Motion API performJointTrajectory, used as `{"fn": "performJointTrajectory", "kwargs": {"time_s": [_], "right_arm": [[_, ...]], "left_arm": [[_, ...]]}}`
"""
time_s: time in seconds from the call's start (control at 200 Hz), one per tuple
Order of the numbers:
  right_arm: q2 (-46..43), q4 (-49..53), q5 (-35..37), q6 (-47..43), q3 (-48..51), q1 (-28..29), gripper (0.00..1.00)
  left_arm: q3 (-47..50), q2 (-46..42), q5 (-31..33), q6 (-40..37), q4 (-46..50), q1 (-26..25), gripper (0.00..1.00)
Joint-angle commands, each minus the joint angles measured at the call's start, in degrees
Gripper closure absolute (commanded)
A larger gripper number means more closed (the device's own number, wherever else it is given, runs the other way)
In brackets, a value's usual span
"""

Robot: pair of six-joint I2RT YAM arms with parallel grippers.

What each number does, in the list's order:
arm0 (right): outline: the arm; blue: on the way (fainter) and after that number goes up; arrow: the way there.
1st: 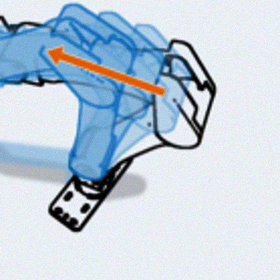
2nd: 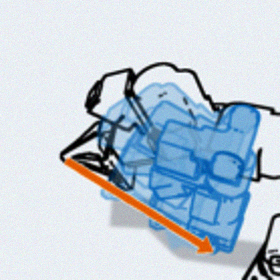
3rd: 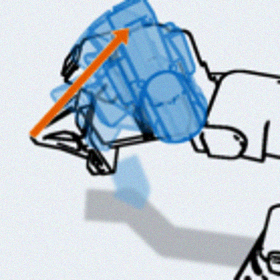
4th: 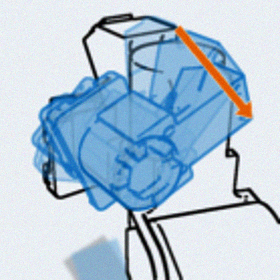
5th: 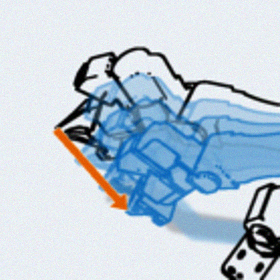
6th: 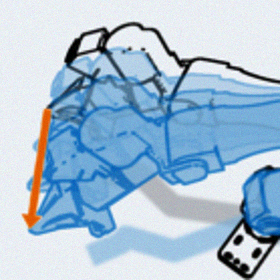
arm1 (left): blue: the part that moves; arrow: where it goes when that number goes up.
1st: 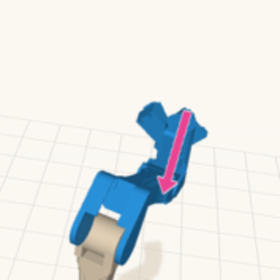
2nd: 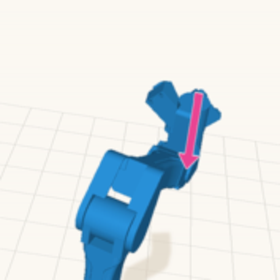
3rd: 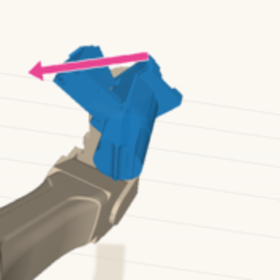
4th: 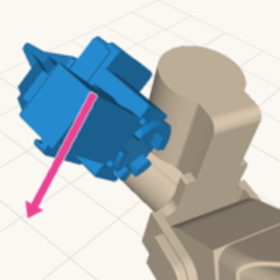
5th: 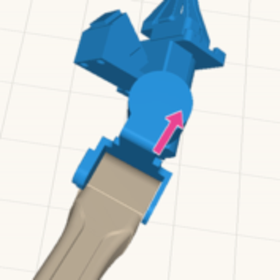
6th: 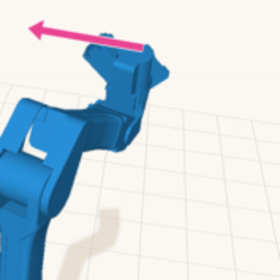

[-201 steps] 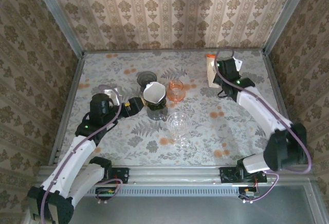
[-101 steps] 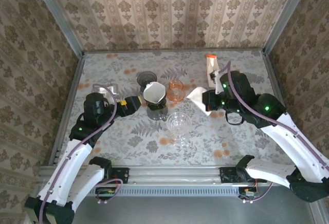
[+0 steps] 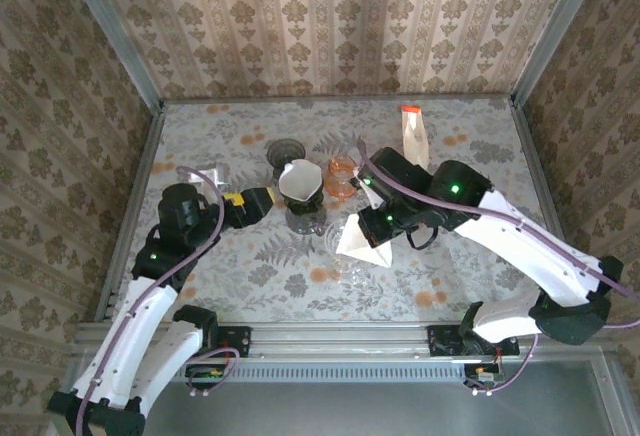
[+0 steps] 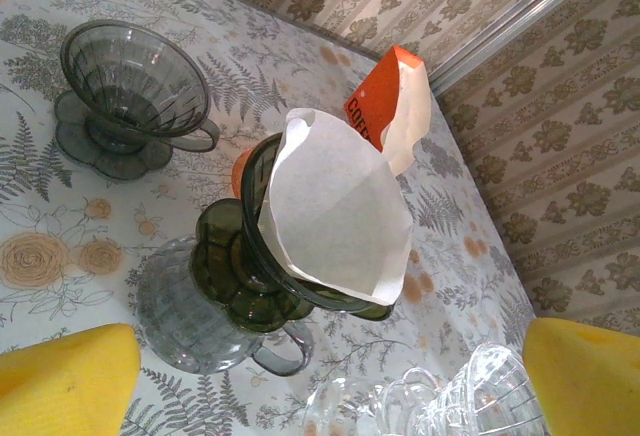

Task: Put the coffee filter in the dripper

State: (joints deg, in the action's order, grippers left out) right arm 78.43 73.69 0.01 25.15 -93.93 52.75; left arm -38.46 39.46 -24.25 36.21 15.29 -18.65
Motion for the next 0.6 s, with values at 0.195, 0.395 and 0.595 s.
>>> {"fn": "performJointTrajectory", "kwargs": {"time_s": [0.195, 0.395, 0.595], "right_arm": [[7.9, 4.6, 0.0, -3.1, -6.0, 2.2, 1.0], [11.0, 3.0, -1.6, -3.5, -5.3, 3.6, 1.0], [11.7, -0.1, -2.2, -3.1, -2.5, 3.8, 1.0]], "left_arm": [[2.1, -1.7, -1.3, -0.1, -0.7, 0.4, 0.0], [2.9, -2.3, -2.1, 0.4, -1.1, 0.4, 0.0], [3.0, -2.3, -2.6, 0.9, -1.1, 0.4, 0.0]]}}
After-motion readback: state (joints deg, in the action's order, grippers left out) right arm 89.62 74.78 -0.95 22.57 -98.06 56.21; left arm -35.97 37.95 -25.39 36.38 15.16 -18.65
